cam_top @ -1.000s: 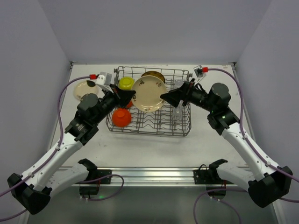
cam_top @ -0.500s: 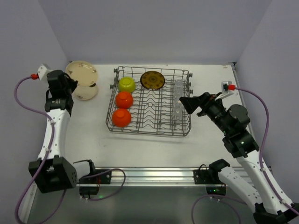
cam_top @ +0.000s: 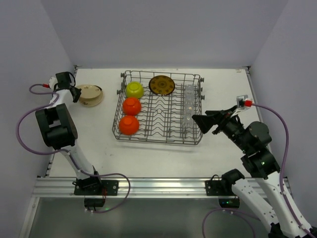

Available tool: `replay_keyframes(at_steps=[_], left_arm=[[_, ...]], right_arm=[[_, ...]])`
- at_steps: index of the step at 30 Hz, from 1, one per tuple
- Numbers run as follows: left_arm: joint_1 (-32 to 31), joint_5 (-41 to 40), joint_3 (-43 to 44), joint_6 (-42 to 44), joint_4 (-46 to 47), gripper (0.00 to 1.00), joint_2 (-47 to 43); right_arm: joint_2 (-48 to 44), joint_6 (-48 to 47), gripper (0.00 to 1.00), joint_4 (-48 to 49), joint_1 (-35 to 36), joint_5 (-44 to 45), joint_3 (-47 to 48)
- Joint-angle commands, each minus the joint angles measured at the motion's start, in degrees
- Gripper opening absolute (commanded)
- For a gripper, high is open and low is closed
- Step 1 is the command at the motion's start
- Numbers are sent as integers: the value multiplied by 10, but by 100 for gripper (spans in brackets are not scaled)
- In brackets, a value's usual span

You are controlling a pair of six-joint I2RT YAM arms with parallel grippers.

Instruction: Unload the mixed dishes from the dish rack

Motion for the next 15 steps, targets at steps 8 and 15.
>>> replay_keyframes(at_steps=[8, 15], left_arm=[[7, 9, 40, 22, 22, 0, 28], [7, 16, 10, 25, 34, 27, 17]], right_arm=[[-4, -35, 99, -8, 0, 4, -15], [24, -28, 99, -4, 0, -1, -7]])
